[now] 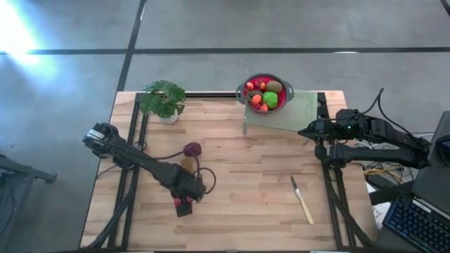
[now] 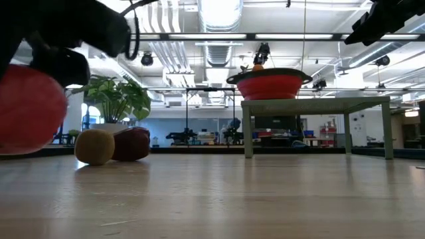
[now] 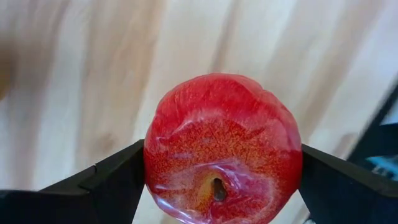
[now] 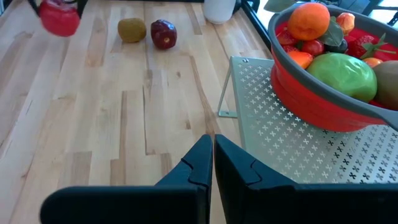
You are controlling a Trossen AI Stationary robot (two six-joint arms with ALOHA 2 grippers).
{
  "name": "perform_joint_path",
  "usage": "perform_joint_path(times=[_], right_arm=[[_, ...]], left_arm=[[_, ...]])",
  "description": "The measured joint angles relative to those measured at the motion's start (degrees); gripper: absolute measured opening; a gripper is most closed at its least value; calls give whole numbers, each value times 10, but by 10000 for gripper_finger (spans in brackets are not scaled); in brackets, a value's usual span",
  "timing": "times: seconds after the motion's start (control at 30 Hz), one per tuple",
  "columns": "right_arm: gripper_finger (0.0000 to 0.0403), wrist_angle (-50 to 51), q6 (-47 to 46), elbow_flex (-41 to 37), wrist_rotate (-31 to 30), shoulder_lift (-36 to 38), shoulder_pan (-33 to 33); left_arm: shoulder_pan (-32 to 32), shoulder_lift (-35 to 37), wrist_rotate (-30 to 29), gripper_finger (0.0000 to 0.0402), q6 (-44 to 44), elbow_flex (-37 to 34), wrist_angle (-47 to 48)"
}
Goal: Pick & Place Fruit
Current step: Put the red apple into the strainer bowl on the shelf
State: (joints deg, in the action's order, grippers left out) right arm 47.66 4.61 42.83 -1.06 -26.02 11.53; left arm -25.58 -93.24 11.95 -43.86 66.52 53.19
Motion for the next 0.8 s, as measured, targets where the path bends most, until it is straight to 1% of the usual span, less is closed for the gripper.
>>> perform_joint_path(times=[0.17,0.23,0.3,0.4,0.43,0.5,0.57,0.67,0.8], right_arm=[[13,-1,-1,0,0,-1,0],[13,-2,-1,0,4,-1,0],[13,-12,-1,0,34,-2,0],[13,-61,1,0,126,-13,-1],[13,-78,6,0,148,-20,-2],[13,-105,31,0,159,-36,-11],[13,-127,65,0,150,-57,-21],[13,-163,89,1,106,-90,-39],[13,-168,114,12,23,-119,-85]], left_arm=[[3,1,-4,367,4,0,-103],[7,1,-29,367,17,0,-148],[10,1,-65,367,41,0,-199],[16,1,-141,367,91,0,-280],[18,1,-162,367,112,0,-308],[24,1,-199,367,154,-1,-366],[31,1,-226,367,192,-1,-420],[40,1,-253,367,246,-1,-486],[57,-2,-277,367,308,-2,-538]])
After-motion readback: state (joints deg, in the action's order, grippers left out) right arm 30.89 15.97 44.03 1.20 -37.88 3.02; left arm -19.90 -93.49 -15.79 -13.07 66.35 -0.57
